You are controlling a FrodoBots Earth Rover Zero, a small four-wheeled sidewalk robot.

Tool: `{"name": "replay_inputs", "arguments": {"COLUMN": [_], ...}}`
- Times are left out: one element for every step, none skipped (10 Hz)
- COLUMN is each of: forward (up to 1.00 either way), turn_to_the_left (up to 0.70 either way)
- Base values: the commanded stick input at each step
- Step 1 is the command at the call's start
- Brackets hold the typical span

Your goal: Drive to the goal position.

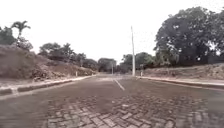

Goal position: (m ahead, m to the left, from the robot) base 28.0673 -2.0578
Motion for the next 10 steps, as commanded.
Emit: {"name": "replay_inputs", "arguments": {"forward": [1.00,1.00,1.00,1.00,1.00,1.00,1.00,1.00,1.00,1.00], "turn_to_the_left": [0.00,0.00,0.00,0.00,0.00,0.00,0.00,0.00,0.00,0.00]}}
